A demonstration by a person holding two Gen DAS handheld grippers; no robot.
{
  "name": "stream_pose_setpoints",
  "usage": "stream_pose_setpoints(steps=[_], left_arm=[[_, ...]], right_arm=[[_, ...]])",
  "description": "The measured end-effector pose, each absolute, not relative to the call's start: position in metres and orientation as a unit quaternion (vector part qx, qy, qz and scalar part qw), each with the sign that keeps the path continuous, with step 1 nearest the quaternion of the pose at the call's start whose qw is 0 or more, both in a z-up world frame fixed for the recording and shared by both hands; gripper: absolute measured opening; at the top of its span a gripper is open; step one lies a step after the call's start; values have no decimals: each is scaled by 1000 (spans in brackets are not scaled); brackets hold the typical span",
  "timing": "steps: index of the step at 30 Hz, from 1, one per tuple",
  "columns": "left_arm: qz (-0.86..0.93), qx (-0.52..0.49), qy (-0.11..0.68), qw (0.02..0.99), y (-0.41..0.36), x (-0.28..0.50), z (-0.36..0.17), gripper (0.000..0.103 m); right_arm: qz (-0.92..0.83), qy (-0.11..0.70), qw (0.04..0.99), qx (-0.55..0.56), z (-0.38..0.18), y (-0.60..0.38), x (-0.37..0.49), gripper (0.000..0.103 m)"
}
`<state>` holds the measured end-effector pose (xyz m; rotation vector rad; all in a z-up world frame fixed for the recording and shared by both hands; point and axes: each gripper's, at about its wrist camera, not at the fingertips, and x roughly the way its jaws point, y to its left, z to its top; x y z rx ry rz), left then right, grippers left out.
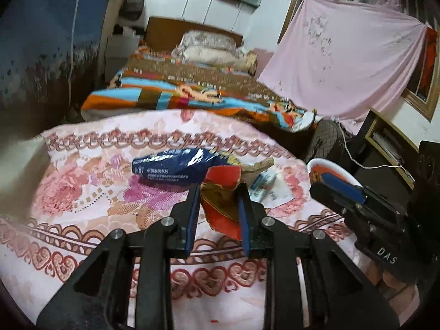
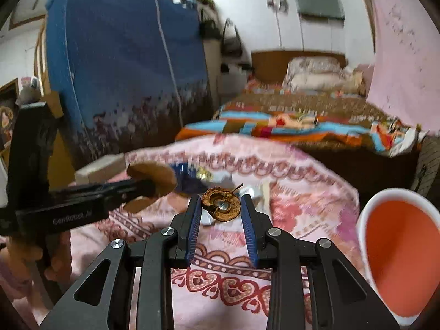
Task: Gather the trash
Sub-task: 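Lift both held items and carry them over the orange basin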
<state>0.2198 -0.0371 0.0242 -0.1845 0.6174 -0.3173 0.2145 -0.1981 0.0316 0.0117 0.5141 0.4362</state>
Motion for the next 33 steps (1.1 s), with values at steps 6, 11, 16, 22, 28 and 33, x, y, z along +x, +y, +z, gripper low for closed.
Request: stream_pose_setpoints(steps=[6,11,16,22,28,33], left_arm=[[-165,-70,249,952,-54,201,45,11],[-178,-41,194,964,-74,186,65,11],[-197,-11,150,969,-99,179,82,12],[-232,11,138,963,-134,182,92,12],[-270,26,149,951,-174,189,95,12],[-289,38,173,941,-203,195,91,12]], right_arm=[[190,169,967,3,51,-209,189,27],[157,102,982,10,67,-229,173,27],[121,61,990,35,80,-257,164,27],[79,47,994,65,85,-293,163,27],[26,48,994,95,85,-329,162,27],[-12,65,990,122,78,-354,163,28]])
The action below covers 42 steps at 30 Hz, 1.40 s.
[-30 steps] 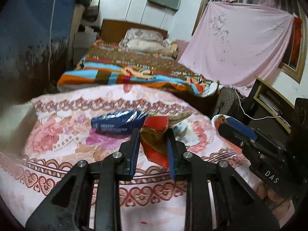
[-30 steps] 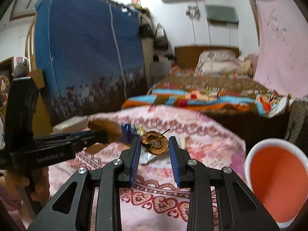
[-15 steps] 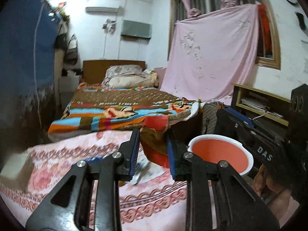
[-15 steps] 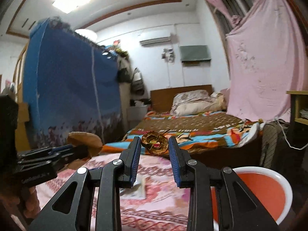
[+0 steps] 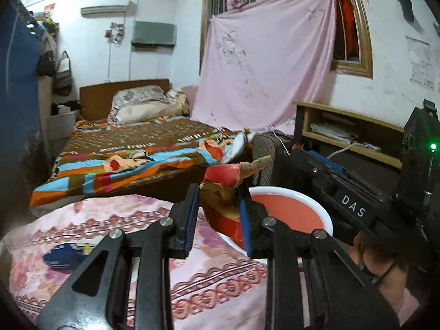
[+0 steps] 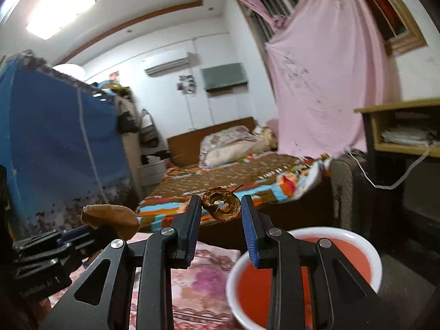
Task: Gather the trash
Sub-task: 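Lift both held items and carry them over the orange basin, then open both tools over the orange basin to drop the items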
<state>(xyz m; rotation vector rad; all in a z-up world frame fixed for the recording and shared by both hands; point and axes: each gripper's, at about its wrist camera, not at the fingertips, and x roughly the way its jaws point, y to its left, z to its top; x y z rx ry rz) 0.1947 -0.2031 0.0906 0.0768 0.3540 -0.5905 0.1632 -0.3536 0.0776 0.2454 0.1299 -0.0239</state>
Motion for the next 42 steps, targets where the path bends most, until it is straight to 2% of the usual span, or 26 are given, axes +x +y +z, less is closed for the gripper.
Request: stream_pose_setpoints(steps=[9,17,21,25,28,31,42], left_arm=[[-318,35,243,916,-248,219,72,12],[-339,1,342,877,-277,247,53,13],[-341,-8,359,869,-283,252,50,14],[-340,-19,376,862,-284,255,48,19],[-340,-28,380,860,-283,257,47,26],[-337,-35,380,861,-279,257,48,29],[-296,-44,330,895,-244,248,57,40]], right_arm=[[-59,116,978,163,58,-391,170,28],[-82,146,970,177,48,-403,176,28],[-88,157,968,176,46,-404,177,28],[-94,165,965,180,45,-406,178,28],[-97,168,964,184,44,-409,178,30],[-97,167,963,187,44,-410,178,41],[-88,143,971,169,52,-399,174,47]])
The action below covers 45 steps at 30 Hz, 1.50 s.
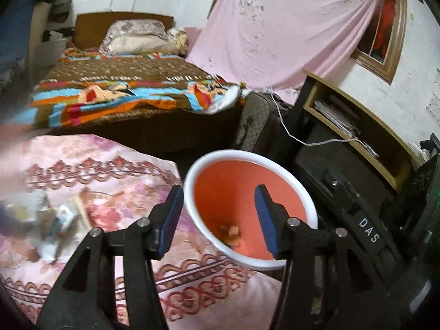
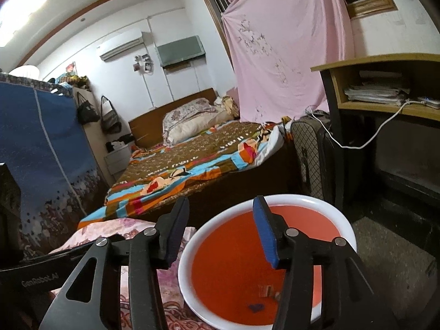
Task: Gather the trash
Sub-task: 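Open both tools over the orange basin to drop the items, then move both tools back over the quilt toward the blue bag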
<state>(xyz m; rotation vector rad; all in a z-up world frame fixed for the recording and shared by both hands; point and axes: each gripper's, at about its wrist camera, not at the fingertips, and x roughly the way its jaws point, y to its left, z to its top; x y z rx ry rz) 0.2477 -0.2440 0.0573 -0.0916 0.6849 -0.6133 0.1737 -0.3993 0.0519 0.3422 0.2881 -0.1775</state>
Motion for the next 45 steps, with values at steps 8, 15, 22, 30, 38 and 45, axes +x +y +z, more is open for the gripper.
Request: stream_pose_setpoints(steps=[8,15,22,30,38,45], left_arm=[[-229,-71,268,933,-191,233,67,69],[-164,-101,217,957,-142,220,72,91],[-97,-105,175,974,-98,204,70,92],[-35,-75,135,987,-55,178,68,92],[-7,-55,117,992,-24,166,66,92],[4,-53,119,992,-8,165,63,92]], right_arm=[[-73,117,980,144,61,-378,172,69],[-60,83,988,116,69,-354,167,85],[-43,32,995,88,75,-327,155,103],[4,-4,999,54,79,-287,147,103],[46,-8,999,18,76,-249,145,103],[72,11,997,-19,69,-221,152,103]])
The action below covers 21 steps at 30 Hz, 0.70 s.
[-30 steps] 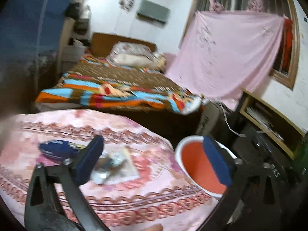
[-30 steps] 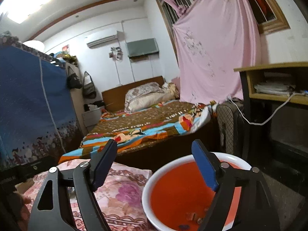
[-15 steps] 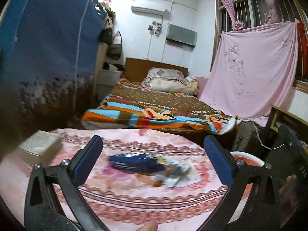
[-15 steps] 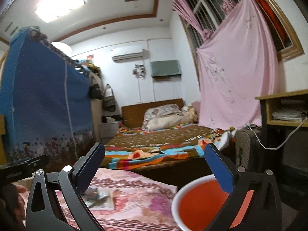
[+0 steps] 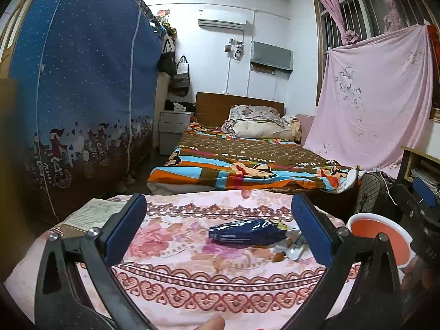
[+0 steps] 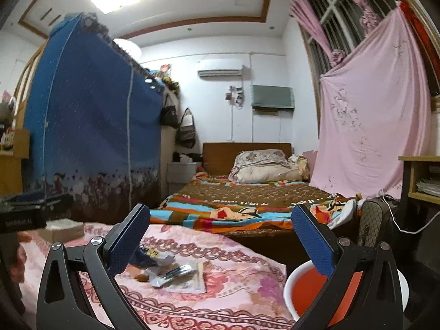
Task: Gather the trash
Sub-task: 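Move both tools back over the quilt toward the blue bag, then grasp the blue milk-powder bag with the left tool while the right tool grasps the white toothpaste tube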
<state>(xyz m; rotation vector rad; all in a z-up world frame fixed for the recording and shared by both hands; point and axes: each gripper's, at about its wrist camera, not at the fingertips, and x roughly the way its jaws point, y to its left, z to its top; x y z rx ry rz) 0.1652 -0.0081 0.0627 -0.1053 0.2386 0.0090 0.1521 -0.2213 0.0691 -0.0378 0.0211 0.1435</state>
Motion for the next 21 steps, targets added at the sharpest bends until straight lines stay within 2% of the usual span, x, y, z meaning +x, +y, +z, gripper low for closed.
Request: stream_pose_setpoints(steps=[6,12,15,16,21], left_arm=[[2,-42,162,986,-2,184,55,92],[-11,-47,222,974,1,213,45,91],[-15,-52,256,965,4,230,41,89],[-16,-52,265,963,4,235,40,87],[-45,-46,302,951,5,263,31,77]], right_arm=[[83,33,996,-28,67,-209,164,103],[90,119,987,-52,58,-195,198,103],[98,165,980,-60,50,-190,214,93],[101,176,977,-60,47,-191,217,87],[123,260,957,-41,31,-194,243,84]])
